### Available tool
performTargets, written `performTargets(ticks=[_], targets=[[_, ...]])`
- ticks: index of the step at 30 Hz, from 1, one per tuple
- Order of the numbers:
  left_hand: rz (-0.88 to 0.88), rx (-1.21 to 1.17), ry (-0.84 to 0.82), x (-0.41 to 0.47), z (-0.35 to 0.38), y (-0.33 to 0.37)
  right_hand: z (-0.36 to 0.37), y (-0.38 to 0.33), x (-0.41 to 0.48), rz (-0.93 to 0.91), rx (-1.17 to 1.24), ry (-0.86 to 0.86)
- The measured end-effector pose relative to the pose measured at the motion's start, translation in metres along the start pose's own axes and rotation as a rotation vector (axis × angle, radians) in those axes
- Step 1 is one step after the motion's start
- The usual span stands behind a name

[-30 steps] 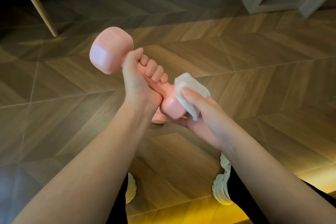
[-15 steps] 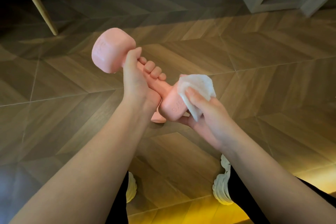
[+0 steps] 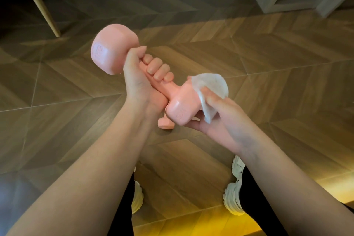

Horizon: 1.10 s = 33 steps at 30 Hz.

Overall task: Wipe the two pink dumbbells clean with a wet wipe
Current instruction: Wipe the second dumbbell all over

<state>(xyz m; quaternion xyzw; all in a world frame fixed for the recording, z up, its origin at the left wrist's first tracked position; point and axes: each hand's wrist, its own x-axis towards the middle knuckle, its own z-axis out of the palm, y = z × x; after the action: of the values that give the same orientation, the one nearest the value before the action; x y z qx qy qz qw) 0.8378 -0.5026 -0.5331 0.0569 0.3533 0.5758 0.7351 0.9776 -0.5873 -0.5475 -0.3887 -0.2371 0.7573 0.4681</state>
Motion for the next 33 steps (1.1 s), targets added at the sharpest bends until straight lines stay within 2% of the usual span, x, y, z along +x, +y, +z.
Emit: performTargets(ticks=[2, 6, 10, 12, 14, 18, 21, 25, 28, 30, 33], targets=[[0.0, 0.02, -0.015, -0.002, -0.001, -0.001, 0.001, 0.003, 0.0, -0.003, -0.087, 0.005], [0.0, 0.087, -0.047, -0.005, 0.001, -0.008, 0.012, 0.012, 0.004, -0.04, -0.253, 0.186], [0.006, 0.092, -0.077, -0.004, 0.004, -0.009, 0.013, 0.01, 0.008, -0.031, -0.138, 0.336], [0.013, 0.075, -0.09, -0.003, 0.005, -0.007, 0.008, 0.007, 0.007, -0.002, -0.013, 0.297], [0.015, 0.062, -0.113, -0.004, 0.003, -0.005, 0.004, 0.006, 0.003, 0.044, 0.093, 0.176], [0.024, 0.044, -0.172, -0.006, 0.0, -0.004, 0.003, 0.007, -0.002, 0.168, 0.188, 0.001], [0.031, 0.078, -0.107, -0.007, 0.002, -0.006, 0.006, 0.006, -0.001, 0.12, 0.148, 0.028], [-0.012, 0.099, 0.046, -0.006, 0.0, -0.014, 0.01, 0.012, 0.002, -0.04, -0.232, 0.251], [-0.028, 0.074, 0.113, -0.004, -0.002, -0.015, 0.012, 0.017, 0.006, -0.105, -0.314, 0.344], [-0.011, 0.072, 0.132, -0.002, -0.003, -0.012, 0.01, 0.015, 0.008, -0.09, -0.29, 0.328], [0.012, 0.048, 0.136, 0.001, -0.004, -0.006, 0.006, 0.009, 0.006, -0.09, -0.204, 0.119]])
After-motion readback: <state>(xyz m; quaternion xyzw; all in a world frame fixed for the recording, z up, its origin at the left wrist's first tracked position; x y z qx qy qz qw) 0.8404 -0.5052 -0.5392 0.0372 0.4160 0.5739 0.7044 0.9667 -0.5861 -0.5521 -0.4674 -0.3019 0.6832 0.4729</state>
